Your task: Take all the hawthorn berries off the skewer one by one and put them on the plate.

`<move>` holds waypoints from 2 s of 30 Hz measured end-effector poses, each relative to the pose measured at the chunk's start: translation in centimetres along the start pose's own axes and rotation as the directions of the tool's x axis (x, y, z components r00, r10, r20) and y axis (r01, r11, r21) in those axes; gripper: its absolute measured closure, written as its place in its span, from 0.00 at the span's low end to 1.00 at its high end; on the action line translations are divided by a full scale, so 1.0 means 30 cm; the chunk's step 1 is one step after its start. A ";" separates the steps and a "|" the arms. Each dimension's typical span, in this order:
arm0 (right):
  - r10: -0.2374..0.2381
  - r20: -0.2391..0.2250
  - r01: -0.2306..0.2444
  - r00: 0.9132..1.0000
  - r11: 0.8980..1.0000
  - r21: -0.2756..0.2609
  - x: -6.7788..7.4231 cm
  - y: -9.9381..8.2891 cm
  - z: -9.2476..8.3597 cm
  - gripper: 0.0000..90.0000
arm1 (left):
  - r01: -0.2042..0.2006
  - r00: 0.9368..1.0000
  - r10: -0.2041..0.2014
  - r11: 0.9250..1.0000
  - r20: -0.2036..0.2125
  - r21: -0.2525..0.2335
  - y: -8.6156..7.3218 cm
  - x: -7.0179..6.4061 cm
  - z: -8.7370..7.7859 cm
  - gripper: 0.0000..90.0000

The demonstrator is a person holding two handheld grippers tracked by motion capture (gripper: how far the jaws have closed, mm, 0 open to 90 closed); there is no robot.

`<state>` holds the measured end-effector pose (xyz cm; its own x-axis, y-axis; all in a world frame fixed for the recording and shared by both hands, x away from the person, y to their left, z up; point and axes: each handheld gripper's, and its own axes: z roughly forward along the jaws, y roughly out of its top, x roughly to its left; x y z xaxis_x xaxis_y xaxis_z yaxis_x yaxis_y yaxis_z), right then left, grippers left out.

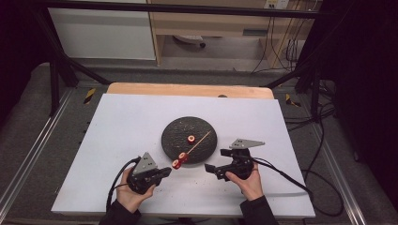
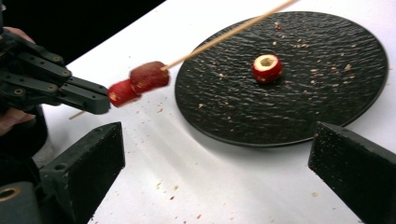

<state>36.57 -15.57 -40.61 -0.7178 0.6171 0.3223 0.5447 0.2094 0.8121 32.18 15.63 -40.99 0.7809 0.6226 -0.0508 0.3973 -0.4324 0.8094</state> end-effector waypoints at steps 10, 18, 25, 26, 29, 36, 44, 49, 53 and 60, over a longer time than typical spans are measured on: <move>0.016 -0.059 -0.017 0.998 1.000 -0.019 0.008 -0.026 -0.002 0.16 | -0.061 0.997 0.060 0.998 0.056 0.008 0.045 -0.089 0.069 0.98; 0.016 -0.114 -0.020 0.993 0.999 -0.030 0.010 -0.030 0.000 0.32 | -0.086 0.993 0.085 0.996 0.082 0.001 0.061 -0.130 0.085 0.98; 0.011 -0.163 -0.014 0.987 1.000 -0.014 0.009 -0.033 0.005 0.50 | -0.088 0.992 0.088 0.996 0.092 -0.009 0.061 -0.135 0.082 0.98; 0.009 -0.166 -0.011 0.986 1.000 -0.012 0.008 -0.034 0.007 0.52 | -0.090 0.992 0.090 0.996 0.089 -0.009 0.061 -0.136 0.082 0.98; 0.007 -0.180 -0.008 0.984 1.000 -0.002 0.007 -0.035 0.009 0.59 | -0.088 0.992 0.089 0.996 0.093 -0.010 0.061 -0.134 0.080 0.98; 0.014 -0.190 -0.014 0.982 1.000 0.000 0.006 -0.032 0.007 0.65 | -0.091 0.991 0.092 0.996 0.096 -0.011 0.056 -0.130 0.076 0.98; 0.035 -0.162 -0.040 0.986 0.999 -0.024 -0.023 -0.019 -0.009 0.66 | -0.088 0.992 0.088 0.996 0.090 -0.007 0.035 -0.113 0.056 0.98; 0.050 -0.150 -0.055 0.988 0.998 -0.030 -0.045 -0.003 -0.018 0.66 | -0.084 0.993 0.084 0.996 0.085 -0.010 0.018 -0.098 0.039 0.98; 0.064 -0.141 -0.069 0.988 0.997 -0.034 -0.062 0.014 -0.020 0.66 | -0.076 0.994 0.076 0.997 0.078 -0.012 0.005 -0.086 0.026 0.98; 0.076 -0.109 -0.081 0.991 0.996 -0.041 -0.101 0.042 -0.020 0.66 | -0.071 0.995 0.072 0.997 0.063 -0.007 -0.022 -0.063 0.002 0.98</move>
<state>39.17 -17.62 -40.27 -0.7175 0.5449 0.4339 0.5824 0.1276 0.8028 30.47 14.71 -41.44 0.8363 0.5475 -0.0294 0.3371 -0.4711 0.8151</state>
